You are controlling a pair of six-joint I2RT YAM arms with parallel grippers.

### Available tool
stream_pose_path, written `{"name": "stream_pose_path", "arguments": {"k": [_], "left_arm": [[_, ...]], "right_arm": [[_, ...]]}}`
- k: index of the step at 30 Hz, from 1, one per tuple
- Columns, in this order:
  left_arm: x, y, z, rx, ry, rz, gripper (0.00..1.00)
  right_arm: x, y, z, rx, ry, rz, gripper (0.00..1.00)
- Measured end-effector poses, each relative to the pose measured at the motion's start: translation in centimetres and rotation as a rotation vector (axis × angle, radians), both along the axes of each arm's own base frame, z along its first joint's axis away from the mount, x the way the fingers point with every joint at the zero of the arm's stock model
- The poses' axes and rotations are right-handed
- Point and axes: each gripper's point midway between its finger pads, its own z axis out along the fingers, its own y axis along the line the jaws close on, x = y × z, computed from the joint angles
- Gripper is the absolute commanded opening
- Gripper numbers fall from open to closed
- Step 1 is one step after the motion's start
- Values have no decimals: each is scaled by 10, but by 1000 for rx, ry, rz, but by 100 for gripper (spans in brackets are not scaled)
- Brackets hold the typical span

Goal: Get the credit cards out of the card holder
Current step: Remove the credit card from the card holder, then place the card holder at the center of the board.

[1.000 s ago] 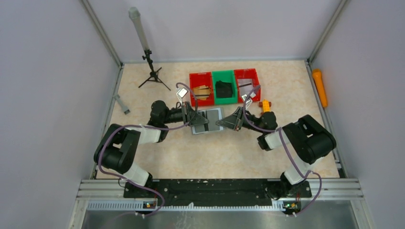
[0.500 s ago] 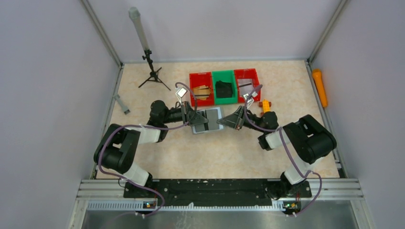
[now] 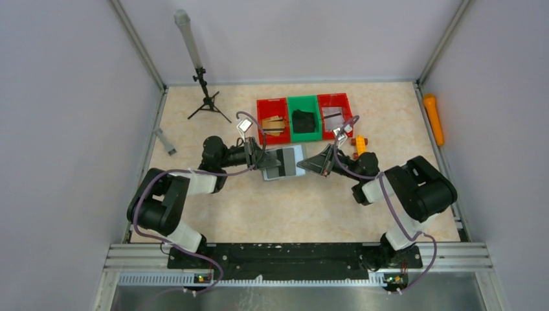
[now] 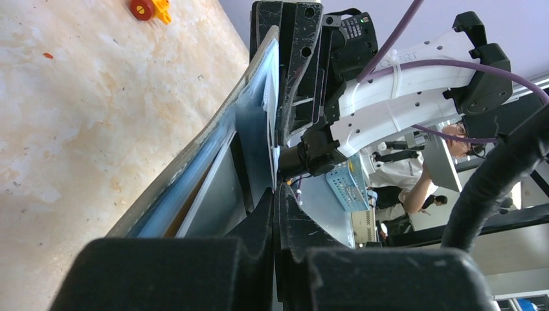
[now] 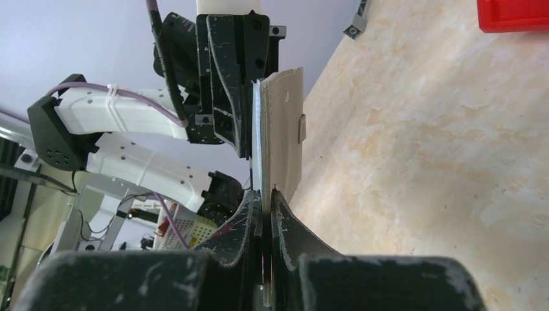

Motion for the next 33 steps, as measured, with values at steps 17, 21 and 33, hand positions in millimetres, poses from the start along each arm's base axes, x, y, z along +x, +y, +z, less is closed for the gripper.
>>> {"name": "stream_pose_path", "arguments": {"k": [17,21,33], "left_arm": [[11,15,-10,11,42,63,0],[23,27,-17,28,80,125,0],[35,39,-32,58,137,200,0]], "right_arm": [[14,-8,-17,-38,45,-64,0],[25,-15,-34,-45,108,-95,0],[43,-21,-93,-154,327,-154,24]]}}
